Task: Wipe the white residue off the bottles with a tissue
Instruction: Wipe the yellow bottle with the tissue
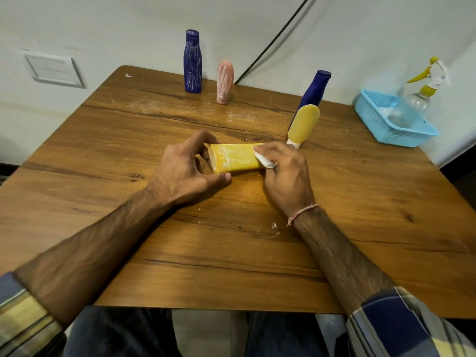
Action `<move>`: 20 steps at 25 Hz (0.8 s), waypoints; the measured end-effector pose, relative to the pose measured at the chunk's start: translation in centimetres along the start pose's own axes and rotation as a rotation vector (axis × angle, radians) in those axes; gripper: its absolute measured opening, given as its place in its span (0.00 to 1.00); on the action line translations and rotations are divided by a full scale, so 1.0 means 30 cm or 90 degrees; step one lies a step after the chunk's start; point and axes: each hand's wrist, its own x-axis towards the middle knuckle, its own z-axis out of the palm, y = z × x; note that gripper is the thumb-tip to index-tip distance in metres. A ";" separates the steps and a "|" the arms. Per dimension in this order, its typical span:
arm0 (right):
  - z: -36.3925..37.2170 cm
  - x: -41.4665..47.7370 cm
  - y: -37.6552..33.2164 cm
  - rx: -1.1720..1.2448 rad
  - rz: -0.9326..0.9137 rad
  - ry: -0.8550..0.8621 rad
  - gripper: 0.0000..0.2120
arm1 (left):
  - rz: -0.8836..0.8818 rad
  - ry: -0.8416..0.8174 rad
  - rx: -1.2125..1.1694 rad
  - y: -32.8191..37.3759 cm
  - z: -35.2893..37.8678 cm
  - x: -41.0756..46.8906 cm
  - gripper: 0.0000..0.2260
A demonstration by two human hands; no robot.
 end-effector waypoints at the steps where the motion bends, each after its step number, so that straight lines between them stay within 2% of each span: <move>1: 0.011 -0.024 -0.021 -0.008 -0.033 -0.010 0.24 | -0.008 0.004 0.000 0.001 0.001 0.000 0.28; 4: 0.014 -0.091 -0.016 -0.017 -0.118 -0.026 0.24 | -0.023 0.006 -0.003 0.001 -0.002 0.001 0.27; 9: -0.004 -0.026 0.033 -0.049 0.003 0.035 0.23 | -0.013 -0.024 -0.017 0.001 -0.005 0.003 0.26; 13: 0.013 -0.098 -0.046 -0.028 -0.155 -0.021 0.23 | 0.018 -0.015 -0.003 0.001 -0.002 -0.003 0.26; 14: 0.002 -0.099 -0.031 -0.032 -0.159 -0.013 0.23 | 0.032 -0.015 -0.001 0.002 0.000 -0.004 0.26; 17: -0.031 -0.043 0.026 -0.059 -0.055 0.057 0.23 | 0.081 -0.003 0.022 0.011 0.006 -0.007 0.25; 20: -0.023 -0.006 -0.034 -0.060 -0.039 0.036 0.24 | 0.116 0.003 0.040 0.021 0.010 -0.008 0.25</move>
